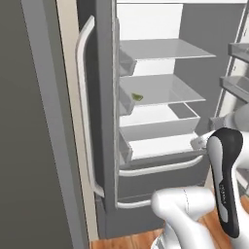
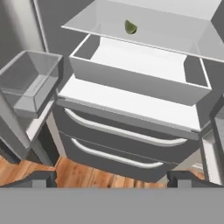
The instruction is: Grab the lemon wedge and onion from the fridge, place them in the blender, close the lid, and turn on the blender to create a marinade.
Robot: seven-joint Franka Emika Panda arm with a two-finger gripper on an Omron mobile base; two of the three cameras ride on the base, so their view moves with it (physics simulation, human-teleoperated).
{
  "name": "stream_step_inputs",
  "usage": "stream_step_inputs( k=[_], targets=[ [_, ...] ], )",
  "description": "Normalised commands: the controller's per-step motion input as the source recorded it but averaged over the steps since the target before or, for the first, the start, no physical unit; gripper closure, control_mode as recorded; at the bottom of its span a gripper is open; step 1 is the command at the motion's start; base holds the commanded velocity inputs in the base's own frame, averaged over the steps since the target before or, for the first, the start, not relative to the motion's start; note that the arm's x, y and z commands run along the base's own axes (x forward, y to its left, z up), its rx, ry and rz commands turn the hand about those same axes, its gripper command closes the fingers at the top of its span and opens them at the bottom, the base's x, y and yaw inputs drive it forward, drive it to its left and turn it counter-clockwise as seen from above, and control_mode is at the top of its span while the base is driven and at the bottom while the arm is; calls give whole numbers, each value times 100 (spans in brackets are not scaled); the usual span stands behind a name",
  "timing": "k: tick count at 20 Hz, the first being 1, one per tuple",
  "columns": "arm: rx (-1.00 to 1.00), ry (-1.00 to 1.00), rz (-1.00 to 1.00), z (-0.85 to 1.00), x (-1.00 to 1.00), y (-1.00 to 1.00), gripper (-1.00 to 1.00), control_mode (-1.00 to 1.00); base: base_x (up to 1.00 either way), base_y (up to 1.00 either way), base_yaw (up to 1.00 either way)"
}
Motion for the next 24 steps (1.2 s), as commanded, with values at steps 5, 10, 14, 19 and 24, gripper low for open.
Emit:
stream_step_inputs(
  k=[5, 10, 14, 19, 24],
  targets=[
    [0, 0, 0, 0, 0, 0, -100, 100, 62, -2, -9],
    [0, 0, 0, 0, 0, 0, -100, 100, 57, -4, -2],
    [0, 0, 0, 0, 0, 0, -100, 100, 40, -38, 0],
    [0, 0, 0, 0, 0, 0, -100, 100, 30, -38, 2],
    [0, 0, 0, 0, 0, 0, -100, 100, 36, -5, 3]
  ],
)
